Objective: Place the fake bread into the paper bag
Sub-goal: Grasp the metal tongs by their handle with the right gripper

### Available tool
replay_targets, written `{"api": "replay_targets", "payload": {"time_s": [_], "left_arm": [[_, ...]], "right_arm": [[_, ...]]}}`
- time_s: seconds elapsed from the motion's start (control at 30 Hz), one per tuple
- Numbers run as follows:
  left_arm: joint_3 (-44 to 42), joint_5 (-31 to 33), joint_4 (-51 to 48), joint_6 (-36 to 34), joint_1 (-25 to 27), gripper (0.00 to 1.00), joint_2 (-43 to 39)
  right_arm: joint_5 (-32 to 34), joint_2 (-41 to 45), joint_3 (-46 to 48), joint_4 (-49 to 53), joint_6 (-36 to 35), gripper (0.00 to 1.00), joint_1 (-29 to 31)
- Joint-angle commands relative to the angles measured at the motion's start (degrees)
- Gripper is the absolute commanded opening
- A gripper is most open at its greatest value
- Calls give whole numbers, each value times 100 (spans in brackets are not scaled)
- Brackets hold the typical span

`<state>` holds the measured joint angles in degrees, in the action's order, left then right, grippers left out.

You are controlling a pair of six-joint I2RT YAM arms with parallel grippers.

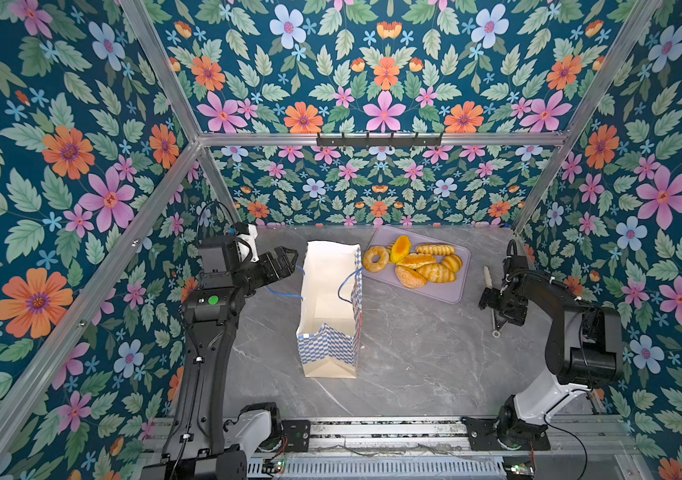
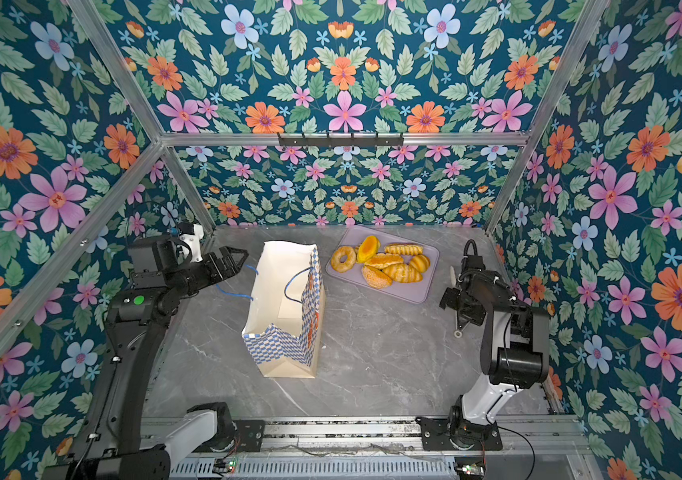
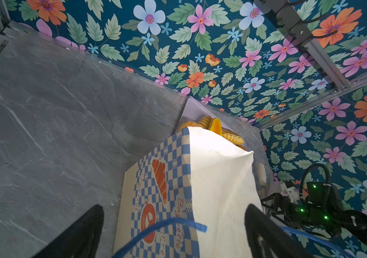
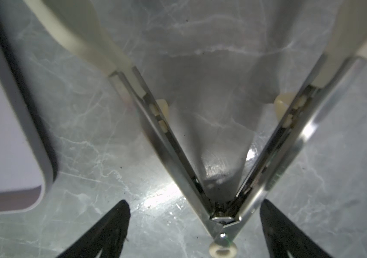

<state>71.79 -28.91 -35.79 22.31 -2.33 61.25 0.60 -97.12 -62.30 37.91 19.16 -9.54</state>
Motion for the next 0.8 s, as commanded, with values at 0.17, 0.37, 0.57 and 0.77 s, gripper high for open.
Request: {"api": "replay_targets", "payload": {"time_s": [0.17,0.37,0.57,0.77], "left_arm": [[-31,-194,222,-42,-5,100,32],[-59,-210,213,-5,-9,100,29],[-24,-205,154,28,-5,100,18],[-22,-183,86,20,-5,100,-1]], "right_arm": [[105,-228,-29,-19,-74,91,-153],[199,-621,-371,-25,-178,90,-199],[228,-929,-524,-79,-241,88,-260],[256,-1069,-503,-167,-307,80,-296]]}}
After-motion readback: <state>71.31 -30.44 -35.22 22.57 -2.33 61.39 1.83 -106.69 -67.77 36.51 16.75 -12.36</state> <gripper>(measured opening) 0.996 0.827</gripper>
